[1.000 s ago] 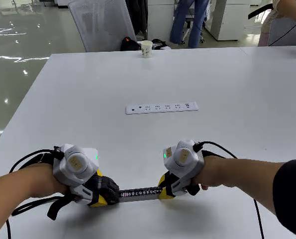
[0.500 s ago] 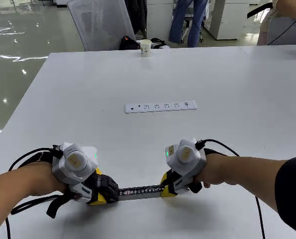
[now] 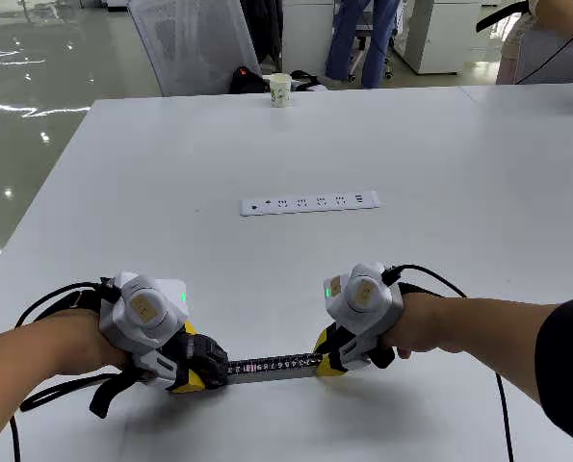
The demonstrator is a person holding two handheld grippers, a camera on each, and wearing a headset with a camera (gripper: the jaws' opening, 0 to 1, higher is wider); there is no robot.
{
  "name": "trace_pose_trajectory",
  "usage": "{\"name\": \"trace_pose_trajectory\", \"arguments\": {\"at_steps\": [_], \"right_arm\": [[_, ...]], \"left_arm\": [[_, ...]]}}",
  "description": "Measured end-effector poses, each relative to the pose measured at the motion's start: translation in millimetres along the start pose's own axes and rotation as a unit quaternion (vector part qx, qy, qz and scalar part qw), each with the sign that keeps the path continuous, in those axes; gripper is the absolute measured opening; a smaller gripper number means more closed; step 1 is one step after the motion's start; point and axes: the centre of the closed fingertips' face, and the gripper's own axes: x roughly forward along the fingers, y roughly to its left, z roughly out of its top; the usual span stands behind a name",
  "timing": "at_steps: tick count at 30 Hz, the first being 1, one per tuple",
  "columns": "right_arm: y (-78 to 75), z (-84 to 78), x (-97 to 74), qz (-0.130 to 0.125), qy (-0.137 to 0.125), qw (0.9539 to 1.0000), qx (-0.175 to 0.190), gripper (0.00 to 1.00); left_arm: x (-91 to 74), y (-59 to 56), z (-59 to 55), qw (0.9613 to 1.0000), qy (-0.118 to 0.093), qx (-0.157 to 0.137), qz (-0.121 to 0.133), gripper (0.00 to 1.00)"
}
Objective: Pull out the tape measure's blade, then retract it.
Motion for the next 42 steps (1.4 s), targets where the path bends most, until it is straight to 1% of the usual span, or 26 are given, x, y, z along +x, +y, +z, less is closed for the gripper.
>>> {"name": "trace_pose_trajectory", "arguments": {"at_steps": [15,19,42], "right_arm": [[-0.3,-8.6,-6.3,-0.002,0.005,1.0000,0.004,0.10],[-0.7,-11.0,-8.0,-0.004,0.004,1.0000,0.007,0.10],[-2.2,-21.7,-14.0,-0.006,0.007,0.9999,0.014,0.10]], "left_arm": [[-0.2,0.1,0.8,1.0000,-0.003,-0.001,0.000,0.34],[-0.2,0.1,1.0,1.0000,-0.005,-0.005,-0.001,0.34],[0.0,0.6,0.3,1.0000,-0.004,-0.002,0.001,0.34]]}}
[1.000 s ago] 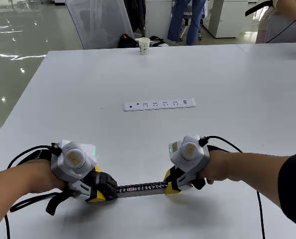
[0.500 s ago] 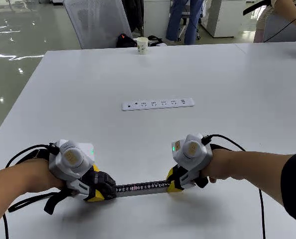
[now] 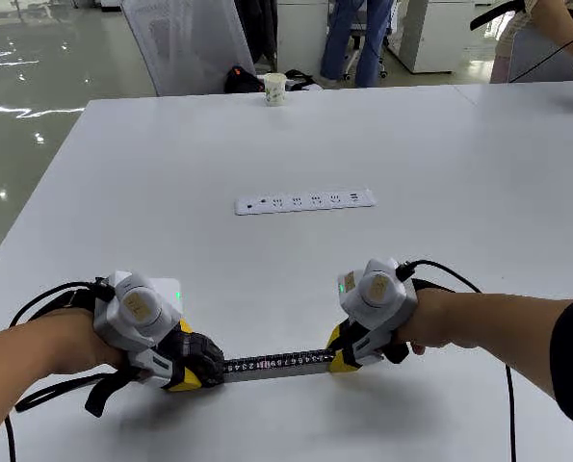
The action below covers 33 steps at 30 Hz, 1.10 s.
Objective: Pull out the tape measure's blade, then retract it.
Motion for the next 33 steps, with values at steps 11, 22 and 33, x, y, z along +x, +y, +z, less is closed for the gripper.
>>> {"name": "trace_pose_trajectory", "arguments": {"at_steps": [11,22,33], "right_arm": [[-0.7,-6.0,-3.9,-0.001,0.003,1.0000,0.004,0.10],[-1.1,-8.8,-6.0,-0.002,0.004,1.0000,0.003,0.10],[-0.7,-15.9,-10.6,-0.002,0.009,1.0000,0.002,0.10]], "left_arm": [[0.3,0.3,-0.3,1.0000,-0.001,-0.001,0.001,0.34],[0.8,0.6,-0.3,1.0000,-0.001,0.000,0.001,0.34],[0.9,-0.2,0.1,1.0000,0.000,0.001,0.001,0.34]]}}
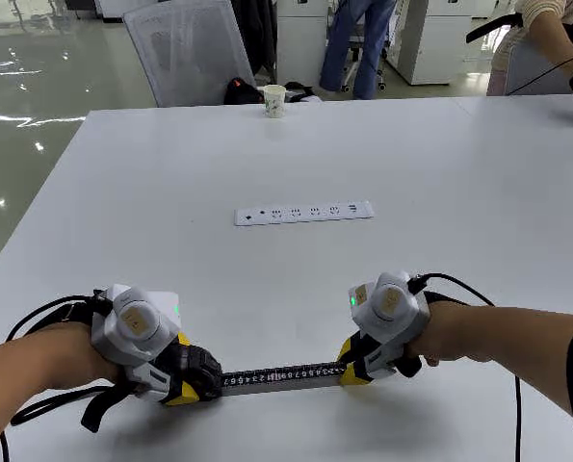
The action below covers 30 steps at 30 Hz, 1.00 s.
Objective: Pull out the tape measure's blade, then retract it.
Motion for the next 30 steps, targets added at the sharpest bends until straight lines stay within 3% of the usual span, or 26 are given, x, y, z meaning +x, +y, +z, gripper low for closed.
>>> {"name": "trace_pose_trajectory", "arguments": {"at_steps": [30], "right_arm": [[-2.1,-14.8,-8.6,-0.002,0.004,1.0000,0.004,0.10]], "left_arm": [[0.1,0.2,0.3,1.0000,-0.001,-0.001,0.002,0.34]]}}
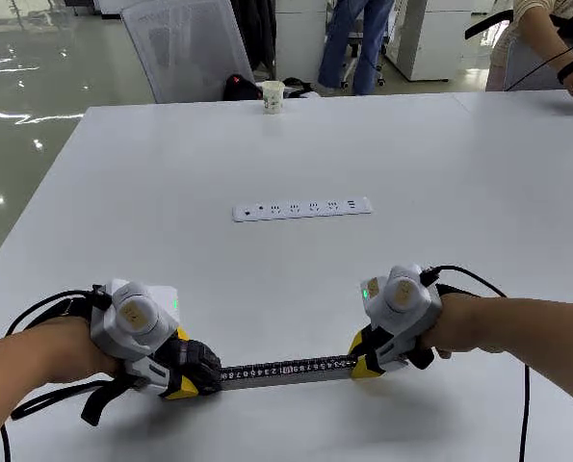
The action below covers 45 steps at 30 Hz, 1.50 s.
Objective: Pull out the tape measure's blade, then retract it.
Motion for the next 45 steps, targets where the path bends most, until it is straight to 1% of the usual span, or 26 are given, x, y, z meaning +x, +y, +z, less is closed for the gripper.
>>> {"name": "trace_pose_trajectory", "arguments": {"at_steps": [9,45], "right_arm": [[-0.2,-4.1,-2.4,0.002,0.006,1.0000,-0.004,0.10],[-2.4,-21.4,-13.9,-0.004,0.011,0.9999,0.008,0.10]], "left_arm": [[-0.6,-0.2,-0.2,1.0000,-0.001,-0.001,0.001,0.34],[-0.5,0.3,0.1,1.0000,0.001,-0.001,0.003,0.34]]}}
